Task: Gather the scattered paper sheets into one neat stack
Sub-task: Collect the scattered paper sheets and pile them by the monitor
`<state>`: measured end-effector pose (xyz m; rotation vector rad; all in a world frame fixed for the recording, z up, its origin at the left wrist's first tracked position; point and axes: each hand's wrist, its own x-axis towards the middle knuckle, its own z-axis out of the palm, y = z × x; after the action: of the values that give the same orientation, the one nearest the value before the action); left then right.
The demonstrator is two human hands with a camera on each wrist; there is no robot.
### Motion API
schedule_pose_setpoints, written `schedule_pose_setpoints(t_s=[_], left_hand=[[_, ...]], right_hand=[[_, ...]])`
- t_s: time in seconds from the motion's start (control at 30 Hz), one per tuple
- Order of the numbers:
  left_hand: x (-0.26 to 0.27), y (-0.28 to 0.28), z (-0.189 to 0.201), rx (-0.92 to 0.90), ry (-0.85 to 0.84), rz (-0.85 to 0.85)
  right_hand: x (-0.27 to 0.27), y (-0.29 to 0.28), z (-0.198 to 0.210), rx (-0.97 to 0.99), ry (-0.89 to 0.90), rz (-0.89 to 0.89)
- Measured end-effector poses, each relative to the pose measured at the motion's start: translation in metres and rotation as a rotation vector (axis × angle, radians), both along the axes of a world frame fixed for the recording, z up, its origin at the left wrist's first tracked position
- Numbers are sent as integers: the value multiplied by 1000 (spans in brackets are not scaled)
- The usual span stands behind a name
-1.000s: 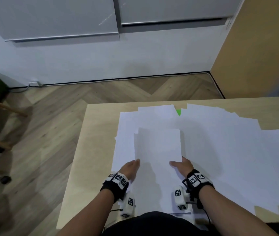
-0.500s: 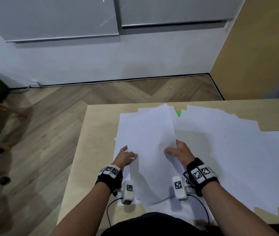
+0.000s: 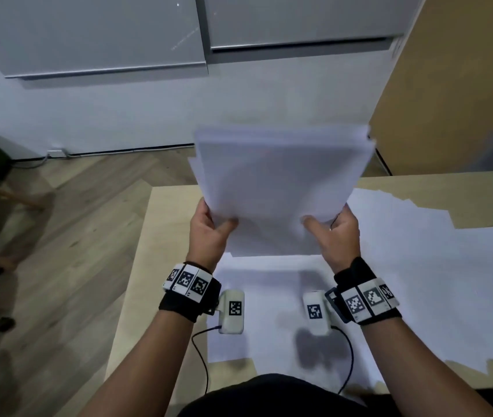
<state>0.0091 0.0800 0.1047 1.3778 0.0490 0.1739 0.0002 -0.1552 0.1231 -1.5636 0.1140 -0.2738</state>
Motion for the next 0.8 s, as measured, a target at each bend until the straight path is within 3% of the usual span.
schedule_pose_setpoints(t_s=[0.13,0.23,0.3,0.4,0.5,0.67,0.8], left_hand=[[-10,-7,-27,26,149,41],[-19,-12,-32,-146,364,-11],[-21,-12,-28,-172,390,-43],[-19,-10,-23,-111,271,4],[-14,-6,-23,12,170,29],[-16,-11,-35,188,322,28],[-17,-13,-35,166,285,-5]], right_hand=[[-6,2,-30,-45,157,29],[-6,1,-43,174,390,94],[-5,-5,-41,211,453,124],[-4,-3,-30,200,301,84],[-5,-3,-35,-48,100,70],[-7,5,-56,-117,324,25],[-3,10,-46,-46,249,-35]])
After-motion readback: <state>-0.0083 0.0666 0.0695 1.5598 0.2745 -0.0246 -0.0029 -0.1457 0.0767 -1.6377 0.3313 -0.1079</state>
